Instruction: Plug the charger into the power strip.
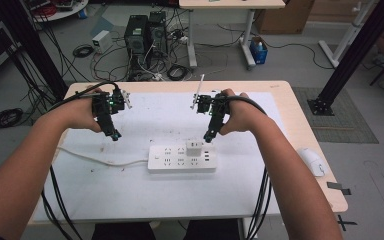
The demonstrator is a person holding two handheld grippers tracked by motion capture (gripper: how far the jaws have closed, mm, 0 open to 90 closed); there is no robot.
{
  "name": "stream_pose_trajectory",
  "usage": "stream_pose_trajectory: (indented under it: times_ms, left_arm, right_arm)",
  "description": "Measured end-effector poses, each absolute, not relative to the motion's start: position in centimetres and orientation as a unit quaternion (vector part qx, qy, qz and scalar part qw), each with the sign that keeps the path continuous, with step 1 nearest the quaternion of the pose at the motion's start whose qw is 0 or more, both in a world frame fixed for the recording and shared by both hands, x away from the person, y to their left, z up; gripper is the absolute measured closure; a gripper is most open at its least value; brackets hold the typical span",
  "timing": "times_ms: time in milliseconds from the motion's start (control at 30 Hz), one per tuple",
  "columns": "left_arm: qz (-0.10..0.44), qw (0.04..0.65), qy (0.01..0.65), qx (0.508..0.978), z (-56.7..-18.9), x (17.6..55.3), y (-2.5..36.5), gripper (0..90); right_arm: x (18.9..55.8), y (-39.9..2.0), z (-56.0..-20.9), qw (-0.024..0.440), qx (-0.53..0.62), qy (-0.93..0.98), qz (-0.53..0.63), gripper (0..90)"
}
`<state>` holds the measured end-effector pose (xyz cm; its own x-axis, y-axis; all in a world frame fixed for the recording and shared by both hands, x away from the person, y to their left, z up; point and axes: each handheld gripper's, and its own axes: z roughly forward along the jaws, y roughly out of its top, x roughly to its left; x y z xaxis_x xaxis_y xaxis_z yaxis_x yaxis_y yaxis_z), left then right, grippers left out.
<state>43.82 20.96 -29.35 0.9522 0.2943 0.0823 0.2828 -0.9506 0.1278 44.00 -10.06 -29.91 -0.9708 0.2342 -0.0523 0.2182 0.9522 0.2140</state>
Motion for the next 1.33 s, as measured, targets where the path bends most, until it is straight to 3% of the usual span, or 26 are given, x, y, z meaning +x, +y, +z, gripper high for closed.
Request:
stream_pose_trajectory:
  times_ms: [433,1333]
  left_arm:
    - [0.033,0.054,0.131,0.989,-28.1,44.9,20.1,5.6]
    - [0.03,0.053,0.119,0.991,-28.2,44.9,19.5,5.6]
  right_arm:
    - [45.0,-12.5,-29.3,0.047,0.133,0.987,0.08,0.9]
    - [44.7,-12.1,-29.4,0.046,0.134,0.987,0.074,0.9]
